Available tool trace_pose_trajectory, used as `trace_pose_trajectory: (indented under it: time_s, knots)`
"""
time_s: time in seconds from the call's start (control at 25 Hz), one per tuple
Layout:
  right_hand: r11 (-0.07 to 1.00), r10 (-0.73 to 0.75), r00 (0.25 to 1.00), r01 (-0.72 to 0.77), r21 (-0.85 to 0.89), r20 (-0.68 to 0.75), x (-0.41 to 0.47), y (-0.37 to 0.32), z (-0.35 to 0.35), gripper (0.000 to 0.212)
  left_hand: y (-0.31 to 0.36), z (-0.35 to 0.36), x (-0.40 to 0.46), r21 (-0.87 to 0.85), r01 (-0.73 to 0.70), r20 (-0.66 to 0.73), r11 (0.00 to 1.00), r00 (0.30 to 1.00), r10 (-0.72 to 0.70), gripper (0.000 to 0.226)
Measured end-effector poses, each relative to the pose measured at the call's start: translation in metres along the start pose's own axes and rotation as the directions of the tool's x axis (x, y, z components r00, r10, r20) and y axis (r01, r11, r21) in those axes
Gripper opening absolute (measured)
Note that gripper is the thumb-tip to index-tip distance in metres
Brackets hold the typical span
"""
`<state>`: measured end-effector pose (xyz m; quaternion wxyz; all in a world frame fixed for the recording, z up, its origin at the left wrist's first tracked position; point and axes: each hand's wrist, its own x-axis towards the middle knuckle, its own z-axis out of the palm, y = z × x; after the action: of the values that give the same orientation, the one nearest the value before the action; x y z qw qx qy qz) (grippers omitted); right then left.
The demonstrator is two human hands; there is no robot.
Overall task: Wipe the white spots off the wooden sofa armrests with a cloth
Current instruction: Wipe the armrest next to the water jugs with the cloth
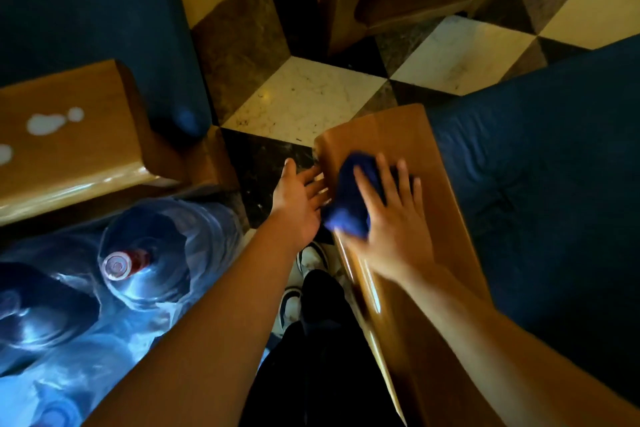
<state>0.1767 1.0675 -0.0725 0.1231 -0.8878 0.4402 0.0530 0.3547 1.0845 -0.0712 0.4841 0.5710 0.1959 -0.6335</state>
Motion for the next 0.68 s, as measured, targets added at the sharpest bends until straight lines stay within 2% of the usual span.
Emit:
trace_pose_trajectory:
  time_s: [0.12,0.16,0.2,0.32,0.4,0.44,0.52,0.64,0.68]
  knots:
    - [0.965,0.25,0.968,-0.25,0.078,0.019,0.098,-0.037,-0.012,0.103,-0.004,-0.008,-0.009,0.017,0.033,0.001,0.999,0.999,-0.033,0.073]
    - [0.96,0.272,0.962,-0.272,0.073,0.003,0.104,-0.045,-0.011,0.101,-0.005,-0.014,-0.013,0.02,0.036,0.001,0.999,0.999,-0.036,0.075]
    - [0.97,0.234,0.972,-0.232,0.074,-0.022,0.094,-0.046,-0.005,0.1,-0.006,-0.019,-0.016,0.013,0.034,-0.005,0.999,0.999,-0.034,0.075]
    - [0.99,0.138,0.987,-0.14,-0.019,-0.076,-0.05,-0.035,0.023,0.107,-0.02,-0.022,-0.028,0.124,0.096,-0.029,0.988,0.995,-0.093,0.072]
    - [0.986,0.153,0.988,-0.154,-0.06,-0.018,-0.154,-0.033,0.036,0.103,-0.042,-0.018,-0.034,0.21,0.154,-0.077,0.965,0.987,-0.141,0.072]
    - [0.98,0.192,0.981,-0.193,-0.05,-0.013,-0.179,-0.031,0.039,0.101,-0.056,-0.017,-0.038,0.238,0.183,-0.073,0.954,0.983,-0.171,0.073]
    - [0.976,0.218,0.976,-0.218,0.008,0.011,-0.157,-0.028,0.042,0.101,-0.073,-0.011,-0.043,0.221,0.198,-0.051,0.955,0.98,-0.192,0.076]
    - [0.982,0.186,0.979,-0.182,0.059,-0.078,-0.033,-0.038,0.026,0.102,-0.061,-0.006,-0.036,0.107,0.112,-0.009,0.988,0.994,-0.111,0.07]
    - [0.981,0.184,0.981,-0.179,0.069,-0.067,0.012,-0.04,0.017,0.1,-0.048,-0.006,-0.029,0.075,0.062,-0.002,0.995,0.998,-0.062,0.067]
